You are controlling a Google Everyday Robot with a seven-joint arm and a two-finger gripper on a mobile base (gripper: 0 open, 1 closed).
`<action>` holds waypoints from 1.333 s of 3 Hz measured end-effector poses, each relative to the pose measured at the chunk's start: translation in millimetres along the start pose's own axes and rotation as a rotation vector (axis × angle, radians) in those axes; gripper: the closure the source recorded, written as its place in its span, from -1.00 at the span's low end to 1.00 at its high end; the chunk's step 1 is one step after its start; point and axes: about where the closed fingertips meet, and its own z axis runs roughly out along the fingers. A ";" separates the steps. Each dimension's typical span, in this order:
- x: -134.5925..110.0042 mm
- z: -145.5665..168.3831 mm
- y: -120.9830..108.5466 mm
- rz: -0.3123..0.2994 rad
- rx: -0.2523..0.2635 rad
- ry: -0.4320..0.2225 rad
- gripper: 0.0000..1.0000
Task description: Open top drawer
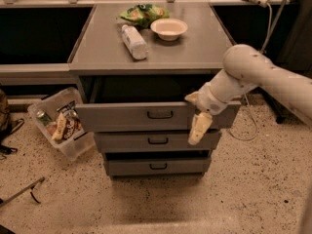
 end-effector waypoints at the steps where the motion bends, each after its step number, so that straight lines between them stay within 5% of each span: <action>1: -5.3 -55.3 70.9 0.083 0.061 -0.046 -1.00; 2: 19.8 -61.4 107.6 0.128 0.049 -0.016 -1.00; 4: -25.6 -2.5 15.2 -0.075 0.063 -0.042 -1.00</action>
Offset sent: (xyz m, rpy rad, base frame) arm -0.0647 -0.0159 0.0449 0.0451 -0.0154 -0.0898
